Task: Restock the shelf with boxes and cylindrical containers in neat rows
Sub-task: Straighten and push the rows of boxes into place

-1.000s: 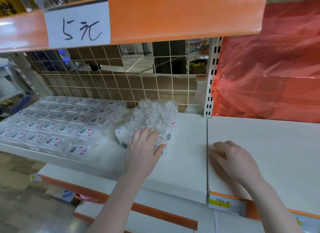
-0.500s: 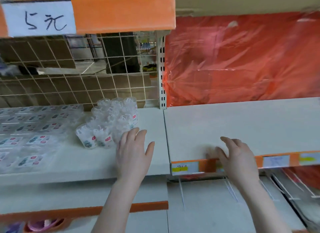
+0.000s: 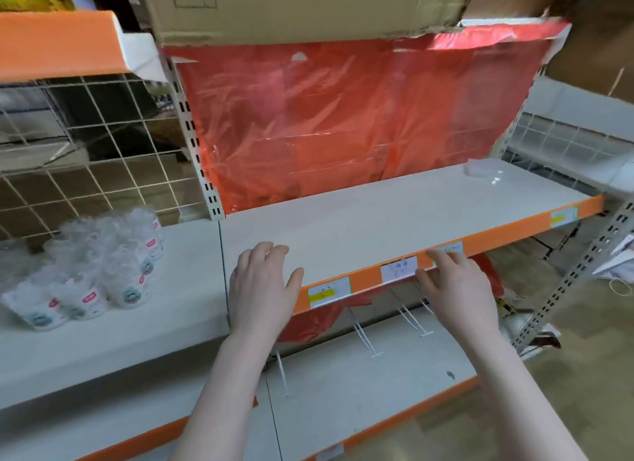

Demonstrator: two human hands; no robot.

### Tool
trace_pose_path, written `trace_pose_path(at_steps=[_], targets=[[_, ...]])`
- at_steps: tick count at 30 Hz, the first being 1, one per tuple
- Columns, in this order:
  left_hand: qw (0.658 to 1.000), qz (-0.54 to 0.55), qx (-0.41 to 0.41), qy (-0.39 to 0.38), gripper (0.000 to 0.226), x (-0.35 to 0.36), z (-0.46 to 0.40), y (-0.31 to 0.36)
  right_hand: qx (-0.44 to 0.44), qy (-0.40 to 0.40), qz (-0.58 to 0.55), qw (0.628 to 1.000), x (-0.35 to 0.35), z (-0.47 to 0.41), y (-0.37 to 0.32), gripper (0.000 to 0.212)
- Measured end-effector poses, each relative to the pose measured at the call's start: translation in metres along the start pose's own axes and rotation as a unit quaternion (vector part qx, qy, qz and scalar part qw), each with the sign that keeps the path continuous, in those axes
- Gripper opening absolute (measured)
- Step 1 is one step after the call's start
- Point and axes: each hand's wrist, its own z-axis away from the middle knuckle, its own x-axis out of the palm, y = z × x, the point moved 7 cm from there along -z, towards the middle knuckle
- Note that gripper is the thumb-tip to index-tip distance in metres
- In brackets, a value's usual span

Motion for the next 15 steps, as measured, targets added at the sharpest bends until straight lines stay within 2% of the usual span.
trace_pose_path(at_steps=[9, 15], targets=[[1.0, 0.014, 0.0, 0.0, 0.039, 0.07, -0.034, 0.144, -0.002, 0.014, 0.025, 1.0, -0.043, -0.07, 0.139, 0.035], [1.0, 0.016, -0.003, -0.005, 0.04, 0.122, -0.056, 0.234, 0.01, -0.024, 0.043, 0.999, -0.047, -0.109, 0.233, 0.038]])
